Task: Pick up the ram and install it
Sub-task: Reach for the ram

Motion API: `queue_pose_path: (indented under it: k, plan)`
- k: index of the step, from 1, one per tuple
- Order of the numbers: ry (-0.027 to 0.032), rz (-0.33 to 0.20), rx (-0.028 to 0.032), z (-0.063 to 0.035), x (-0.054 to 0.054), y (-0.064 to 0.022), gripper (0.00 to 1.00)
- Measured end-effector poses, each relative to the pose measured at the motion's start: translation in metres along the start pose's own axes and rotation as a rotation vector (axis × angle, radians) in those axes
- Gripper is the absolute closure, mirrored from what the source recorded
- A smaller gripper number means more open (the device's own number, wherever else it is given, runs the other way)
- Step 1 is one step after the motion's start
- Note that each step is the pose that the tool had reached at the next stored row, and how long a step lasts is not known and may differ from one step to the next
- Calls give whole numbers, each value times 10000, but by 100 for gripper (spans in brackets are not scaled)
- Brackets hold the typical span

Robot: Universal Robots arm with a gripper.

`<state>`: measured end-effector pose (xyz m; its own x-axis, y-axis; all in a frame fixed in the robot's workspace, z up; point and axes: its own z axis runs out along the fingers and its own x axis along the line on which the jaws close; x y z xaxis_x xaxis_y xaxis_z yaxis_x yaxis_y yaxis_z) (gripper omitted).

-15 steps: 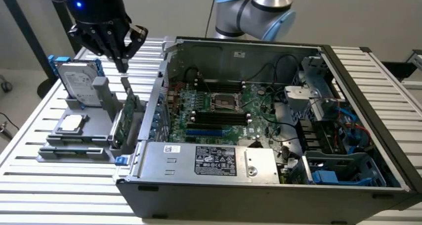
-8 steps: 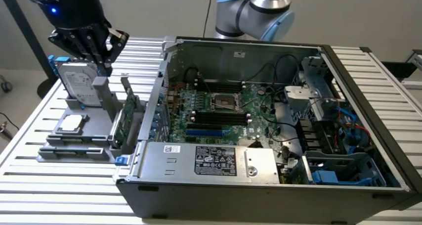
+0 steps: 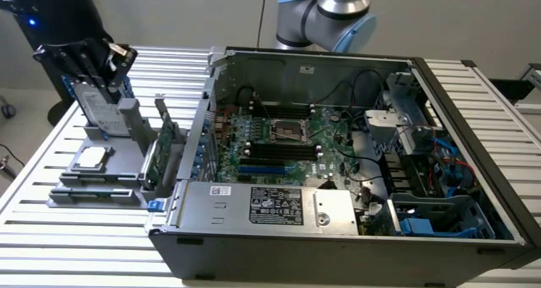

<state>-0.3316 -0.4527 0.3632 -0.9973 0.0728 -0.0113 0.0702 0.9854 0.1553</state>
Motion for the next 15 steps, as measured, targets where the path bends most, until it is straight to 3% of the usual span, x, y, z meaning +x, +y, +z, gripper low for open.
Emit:
queue_pose_path:
  k: [8, 15]
  plan:
    - [9, 1, 1, 38, 191, -134, 89]
    - [110, 17, 22, 65, 267, -213, 89]
